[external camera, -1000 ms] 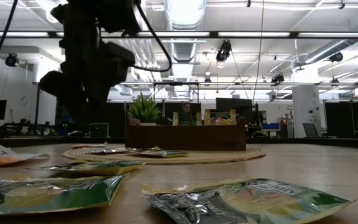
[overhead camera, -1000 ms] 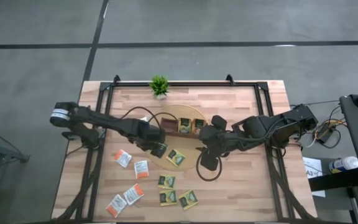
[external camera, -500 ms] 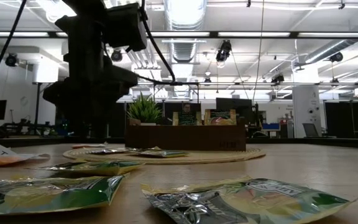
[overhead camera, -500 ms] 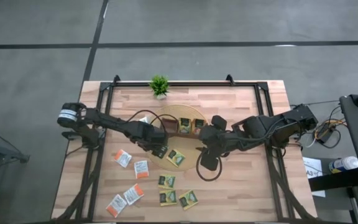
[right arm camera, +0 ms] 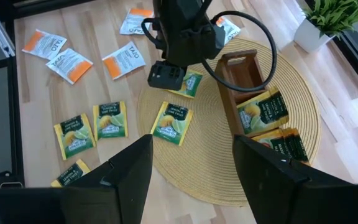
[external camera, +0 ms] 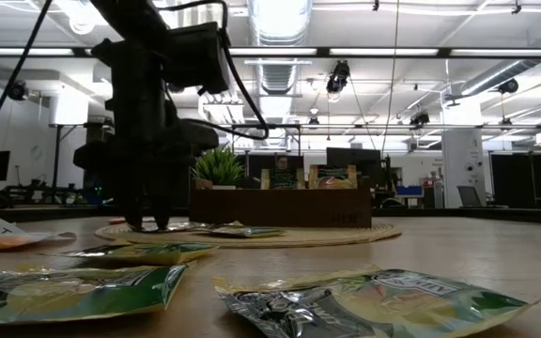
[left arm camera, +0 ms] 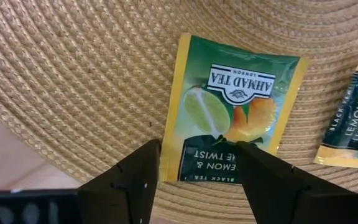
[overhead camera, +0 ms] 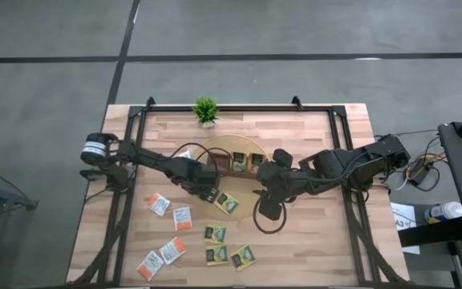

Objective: Pick & Place Tea
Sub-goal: Put the yellow tea bag into the middle section of the wooden organizer

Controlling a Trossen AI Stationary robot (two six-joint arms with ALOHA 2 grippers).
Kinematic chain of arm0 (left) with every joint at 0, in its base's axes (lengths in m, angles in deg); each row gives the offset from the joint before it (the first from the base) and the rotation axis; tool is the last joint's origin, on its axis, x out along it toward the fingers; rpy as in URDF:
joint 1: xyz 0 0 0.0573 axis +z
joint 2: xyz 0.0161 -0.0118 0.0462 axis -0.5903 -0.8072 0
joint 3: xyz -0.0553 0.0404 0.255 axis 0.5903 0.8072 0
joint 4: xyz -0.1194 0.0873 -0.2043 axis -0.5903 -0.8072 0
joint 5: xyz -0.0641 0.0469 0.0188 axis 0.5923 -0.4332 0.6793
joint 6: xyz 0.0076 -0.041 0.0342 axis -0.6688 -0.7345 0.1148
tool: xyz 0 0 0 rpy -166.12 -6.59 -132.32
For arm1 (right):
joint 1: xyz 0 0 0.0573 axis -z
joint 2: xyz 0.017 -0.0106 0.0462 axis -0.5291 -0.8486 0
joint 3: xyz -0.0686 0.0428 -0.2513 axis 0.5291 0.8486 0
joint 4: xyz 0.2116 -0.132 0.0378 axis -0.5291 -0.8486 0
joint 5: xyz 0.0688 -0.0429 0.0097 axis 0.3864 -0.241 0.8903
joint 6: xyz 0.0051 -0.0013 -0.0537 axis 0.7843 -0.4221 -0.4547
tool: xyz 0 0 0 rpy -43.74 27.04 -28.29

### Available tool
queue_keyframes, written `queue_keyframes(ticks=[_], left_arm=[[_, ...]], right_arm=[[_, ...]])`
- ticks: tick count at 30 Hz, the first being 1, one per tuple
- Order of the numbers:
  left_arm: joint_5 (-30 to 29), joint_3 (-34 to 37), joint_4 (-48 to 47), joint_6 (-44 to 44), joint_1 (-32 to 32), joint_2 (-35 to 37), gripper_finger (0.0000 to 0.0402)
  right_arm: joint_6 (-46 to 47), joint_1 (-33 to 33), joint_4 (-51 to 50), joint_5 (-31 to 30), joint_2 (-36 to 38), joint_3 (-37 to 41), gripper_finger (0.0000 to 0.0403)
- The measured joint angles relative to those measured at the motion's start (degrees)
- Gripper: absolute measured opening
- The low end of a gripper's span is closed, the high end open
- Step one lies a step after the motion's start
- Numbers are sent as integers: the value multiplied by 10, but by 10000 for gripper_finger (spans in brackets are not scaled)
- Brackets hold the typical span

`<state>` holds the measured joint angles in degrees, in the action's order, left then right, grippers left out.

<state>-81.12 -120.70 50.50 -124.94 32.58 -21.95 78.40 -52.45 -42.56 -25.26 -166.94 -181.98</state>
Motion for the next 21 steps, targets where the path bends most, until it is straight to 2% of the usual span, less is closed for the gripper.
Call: queue_keyframes(ticks=[21], left_arm=[[-29,-11,-29,3,1,-12,212]], right_arm=[[-6,0,0,0,0,0,219]])
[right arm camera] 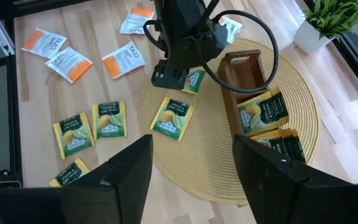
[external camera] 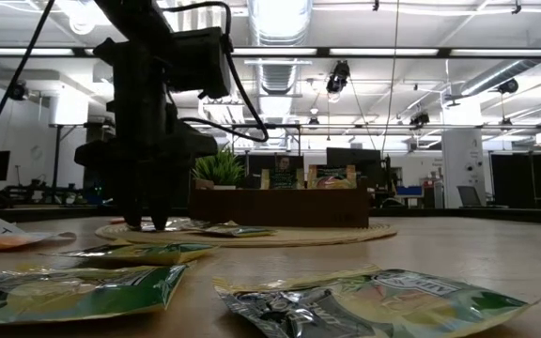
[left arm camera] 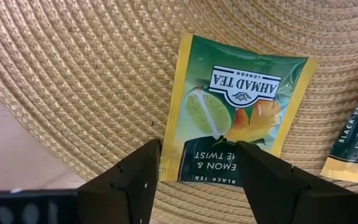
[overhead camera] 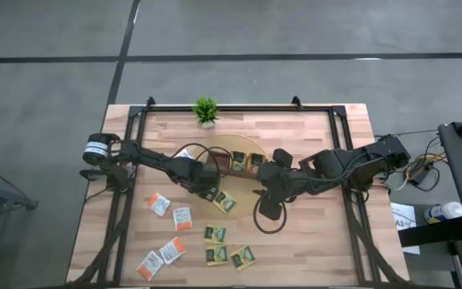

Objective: Pick & Place Tea
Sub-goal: Put the yellow tea bag into the middle section of the wooden organizer

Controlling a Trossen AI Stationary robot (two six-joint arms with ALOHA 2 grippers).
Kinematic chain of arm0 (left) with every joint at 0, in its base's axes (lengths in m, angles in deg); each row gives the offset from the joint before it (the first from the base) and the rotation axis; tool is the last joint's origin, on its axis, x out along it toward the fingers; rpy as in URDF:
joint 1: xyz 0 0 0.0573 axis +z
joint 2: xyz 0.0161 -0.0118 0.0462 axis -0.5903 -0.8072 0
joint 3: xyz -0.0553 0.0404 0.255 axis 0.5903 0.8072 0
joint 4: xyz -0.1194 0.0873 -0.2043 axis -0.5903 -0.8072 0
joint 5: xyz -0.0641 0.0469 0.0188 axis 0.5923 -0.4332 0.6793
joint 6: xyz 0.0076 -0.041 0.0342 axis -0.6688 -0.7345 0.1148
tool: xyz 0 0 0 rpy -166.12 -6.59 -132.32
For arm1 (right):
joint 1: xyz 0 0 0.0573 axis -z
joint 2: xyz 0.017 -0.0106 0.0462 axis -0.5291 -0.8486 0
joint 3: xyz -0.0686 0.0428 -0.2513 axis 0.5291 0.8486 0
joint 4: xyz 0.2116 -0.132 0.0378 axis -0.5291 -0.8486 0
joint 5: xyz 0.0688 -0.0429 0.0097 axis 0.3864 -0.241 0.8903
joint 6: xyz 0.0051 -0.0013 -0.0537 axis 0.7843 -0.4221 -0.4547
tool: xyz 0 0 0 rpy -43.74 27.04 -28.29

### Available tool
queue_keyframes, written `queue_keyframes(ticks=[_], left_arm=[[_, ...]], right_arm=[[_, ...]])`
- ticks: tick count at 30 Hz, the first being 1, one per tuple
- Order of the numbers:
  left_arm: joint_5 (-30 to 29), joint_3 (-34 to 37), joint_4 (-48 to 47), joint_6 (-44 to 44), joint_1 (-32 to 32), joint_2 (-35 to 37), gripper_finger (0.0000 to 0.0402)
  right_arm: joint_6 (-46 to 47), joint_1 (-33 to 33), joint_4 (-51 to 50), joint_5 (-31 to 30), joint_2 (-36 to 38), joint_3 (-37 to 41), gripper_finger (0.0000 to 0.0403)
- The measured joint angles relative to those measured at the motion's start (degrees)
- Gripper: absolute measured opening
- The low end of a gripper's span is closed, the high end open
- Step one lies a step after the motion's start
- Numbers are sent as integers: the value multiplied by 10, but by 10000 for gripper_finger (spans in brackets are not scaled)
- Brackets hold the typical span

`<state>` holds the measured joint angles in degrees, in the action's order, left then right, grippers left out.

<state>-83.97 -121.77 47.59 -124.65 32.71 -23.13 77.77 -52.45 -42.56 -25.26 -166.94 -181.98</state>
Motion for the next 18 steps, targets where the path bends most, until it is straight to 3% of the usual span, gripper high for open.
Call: queue_keyframes(ticks=[12,18], left_arm=[[4,0,-2,-1,0,0,203],[4,1,7,-2,0,-3,110]], right_arm=[[0,0,0,0,0,0,219],[0,0,0,0,0,0,219]])
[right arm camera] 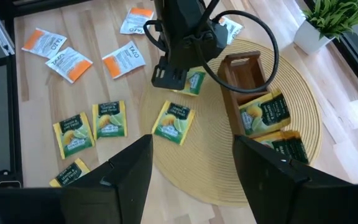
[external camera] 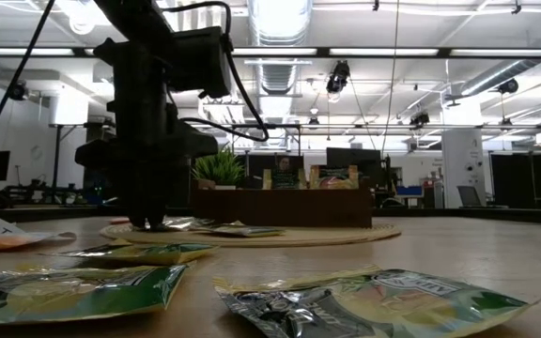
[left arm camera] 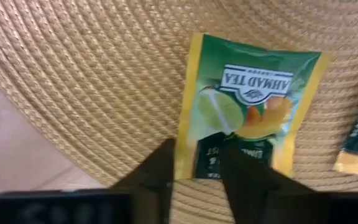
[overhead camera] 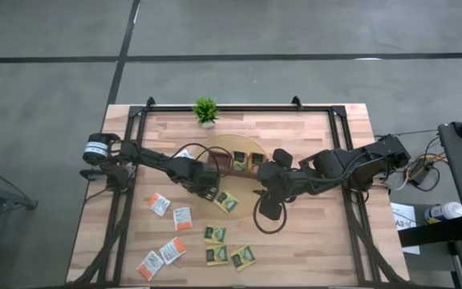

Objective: Pick & Place Tea
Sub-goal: Put the yellow tea bag into the middle section of the wooden organizer

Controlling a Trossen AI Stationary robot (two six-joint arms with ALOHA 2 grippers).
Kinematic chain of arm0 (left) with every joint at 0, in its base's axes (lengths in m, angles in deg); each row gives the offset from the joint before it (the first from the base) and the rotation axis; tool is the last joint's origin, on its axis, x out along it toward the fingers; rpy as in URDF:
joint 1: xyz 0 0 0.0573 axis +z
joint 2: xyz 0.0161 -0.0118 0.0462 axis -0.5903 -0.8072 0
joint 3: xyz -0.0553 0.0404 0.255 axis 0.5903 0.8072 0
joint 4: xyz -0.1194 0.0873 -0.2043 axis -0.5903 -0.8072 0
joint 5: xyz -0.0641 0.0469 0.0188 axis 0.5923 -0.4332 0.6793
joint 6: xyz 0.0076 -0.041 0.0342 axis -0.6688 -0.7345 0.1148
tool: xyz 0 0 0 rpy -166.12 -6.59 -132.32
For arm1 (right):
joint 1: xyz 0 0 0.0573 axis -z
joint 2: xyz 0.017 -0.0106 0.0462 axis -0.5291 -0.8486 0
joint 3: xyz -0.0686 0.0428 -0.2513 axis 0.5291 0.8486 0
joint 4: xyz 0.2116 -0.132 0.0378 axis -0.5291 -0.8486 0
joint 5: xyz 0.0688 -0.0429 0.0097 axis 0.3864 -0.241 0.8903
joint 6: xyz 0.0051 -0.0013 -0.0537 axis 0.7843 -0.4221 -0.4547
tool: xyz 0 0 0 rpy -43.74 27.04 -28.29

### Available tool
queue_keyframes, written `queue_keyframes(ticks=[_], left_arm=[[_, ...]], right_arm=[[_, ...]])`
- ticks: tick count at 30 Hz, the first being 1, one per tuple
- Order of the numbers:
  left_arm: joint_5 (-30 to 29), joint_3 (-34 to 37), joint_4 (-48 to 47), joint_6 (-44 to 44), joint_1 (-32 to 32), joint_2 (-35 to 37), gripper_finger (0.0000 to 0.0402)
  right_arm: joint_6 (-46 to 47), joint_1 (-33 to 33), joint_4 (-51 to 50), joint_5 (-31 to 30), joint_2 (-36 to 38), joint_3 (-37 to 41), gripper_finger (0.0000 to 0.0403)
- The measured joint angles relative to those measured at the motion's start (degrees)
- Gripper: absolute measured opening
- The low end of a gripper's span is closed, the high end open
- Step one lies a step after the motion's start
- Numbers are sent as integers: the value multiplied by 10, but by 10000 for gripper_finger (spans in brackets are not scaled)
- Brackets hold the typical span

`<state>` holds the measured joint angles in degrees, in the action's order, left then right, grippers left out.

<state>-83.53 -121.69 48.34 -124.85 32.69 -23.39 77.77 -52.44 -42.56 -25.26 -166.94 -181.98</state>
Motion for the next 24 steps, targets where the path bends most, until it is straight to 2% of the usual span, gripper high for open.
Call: queue_keyframes(ticks=[3,5,24], left_arm=[[0,0,1,6,0,0,38],[-1,0,2,12,0,0,11],[-20,-33,-4,25,-2,41,0]], right_arm=[[0,0,0,0,0,0,219],[0,0,0,0,0,0,219],[0,0,-1,0,0,0,219]])
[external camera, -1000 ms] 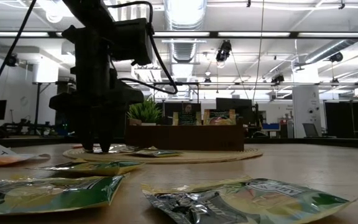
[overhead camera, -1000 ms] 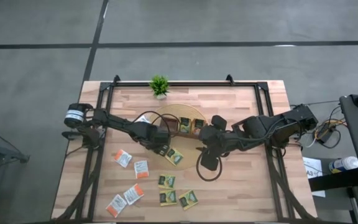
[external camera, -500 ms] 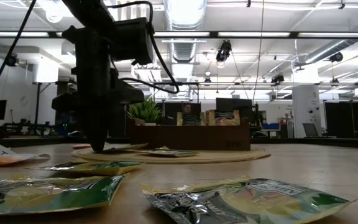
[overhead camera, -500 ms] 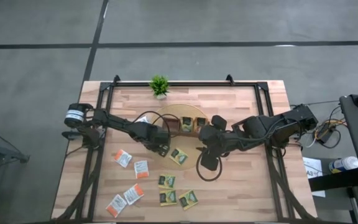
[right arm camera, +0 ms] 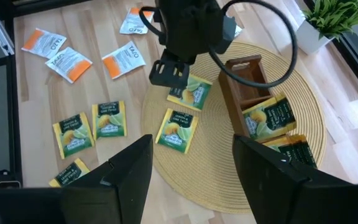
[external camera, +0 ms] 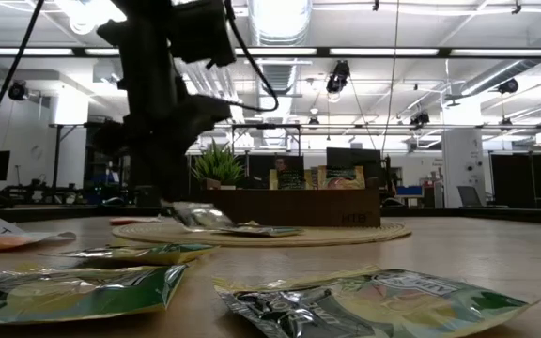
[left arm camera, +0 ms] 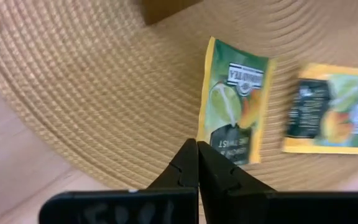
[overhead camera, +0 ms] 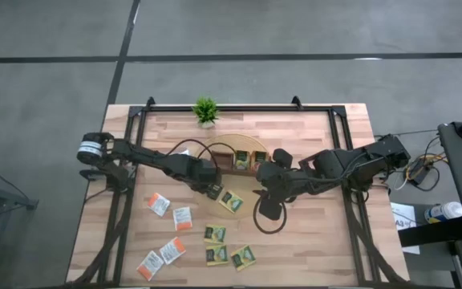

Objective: Pick & Place Tea
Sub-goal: Put the yellow tea bag into the middle section of the wooden organizer

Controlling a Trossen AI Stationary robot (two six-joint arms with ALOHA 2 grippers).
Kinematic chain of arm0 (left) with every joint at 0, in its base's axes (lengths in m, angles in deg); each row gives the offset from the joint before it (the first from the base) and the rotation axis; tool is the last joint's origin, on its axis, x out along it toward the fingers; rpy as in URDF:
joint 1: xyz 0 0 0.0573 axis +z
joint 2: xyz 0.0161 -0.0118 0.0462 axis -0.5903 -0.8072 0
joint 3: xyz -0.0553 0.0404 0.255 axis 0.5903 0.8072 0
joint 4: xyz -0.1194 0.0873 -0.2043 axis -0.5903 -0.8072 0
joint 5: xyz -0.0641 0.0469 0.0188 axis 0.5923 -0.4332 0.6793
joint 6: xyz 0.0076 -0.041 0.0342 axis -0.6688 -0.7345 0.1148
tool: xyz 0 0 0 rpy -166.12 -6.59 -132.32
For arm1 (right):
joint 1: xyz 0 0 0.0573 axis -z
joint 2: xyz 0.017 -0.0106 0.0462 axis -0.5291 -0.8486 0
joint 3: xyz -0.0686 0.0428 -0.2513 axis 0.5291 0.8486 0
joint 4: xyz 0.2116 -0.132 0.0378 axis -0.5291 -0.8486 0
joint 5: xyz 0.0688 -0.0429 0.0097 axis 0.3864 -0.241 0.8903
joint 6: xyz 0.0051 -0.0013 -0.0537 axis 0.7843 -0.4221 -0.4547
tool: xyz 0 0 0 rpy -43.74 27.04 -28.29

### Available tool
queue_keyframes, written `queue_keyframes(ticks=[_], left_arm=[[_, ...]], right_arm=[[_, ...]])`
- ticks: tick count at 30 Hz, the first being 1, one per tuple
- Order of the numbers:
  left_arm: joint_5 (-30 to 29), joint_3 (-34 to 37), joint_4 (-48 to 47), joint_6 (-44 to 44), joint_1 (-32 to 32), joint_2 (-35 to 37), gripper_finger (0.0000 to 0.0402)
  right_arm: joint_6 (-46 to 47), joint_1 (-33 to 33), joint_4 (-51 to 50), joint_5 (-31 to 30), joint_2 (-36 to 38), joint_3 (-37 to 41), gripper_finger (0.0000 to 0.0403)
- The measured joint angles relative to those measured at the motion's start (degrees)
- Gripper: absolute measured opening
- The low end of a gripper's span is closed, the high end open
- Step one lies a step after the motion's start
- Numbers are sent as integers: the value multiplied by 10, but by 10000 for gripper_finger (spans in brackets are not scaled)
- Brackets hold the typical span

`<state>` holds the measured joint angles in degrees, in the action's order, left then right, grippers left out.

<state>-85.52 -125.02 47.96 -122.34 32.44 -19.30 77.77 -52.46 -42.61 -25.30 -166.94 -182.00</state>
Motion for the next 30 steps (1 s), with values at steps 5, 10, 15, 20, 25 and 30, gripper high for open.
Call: queue_keyframes(ticks=[5,10,15,20,25,30], left_arm=[[-6,-11,0,0,0,1,0],[-6,-12,0,3,0,1,0],[-5,-12,2,3,0,1,0],[9,-12,23,4,-1,1,0],[28,-12,52,7,-1,1,0],[30,-12,55,7,-1,2,0]], right_arm=[[-10,0,0,0,0,0,219],[-13,0,0,0,0,0,219],[-15,0,-1,0,0,0,219],[-20,0,-1,0,0,0,219],[-23,0,-1,0,0,0,219],[-24,0,-1,0,0,0,219]])
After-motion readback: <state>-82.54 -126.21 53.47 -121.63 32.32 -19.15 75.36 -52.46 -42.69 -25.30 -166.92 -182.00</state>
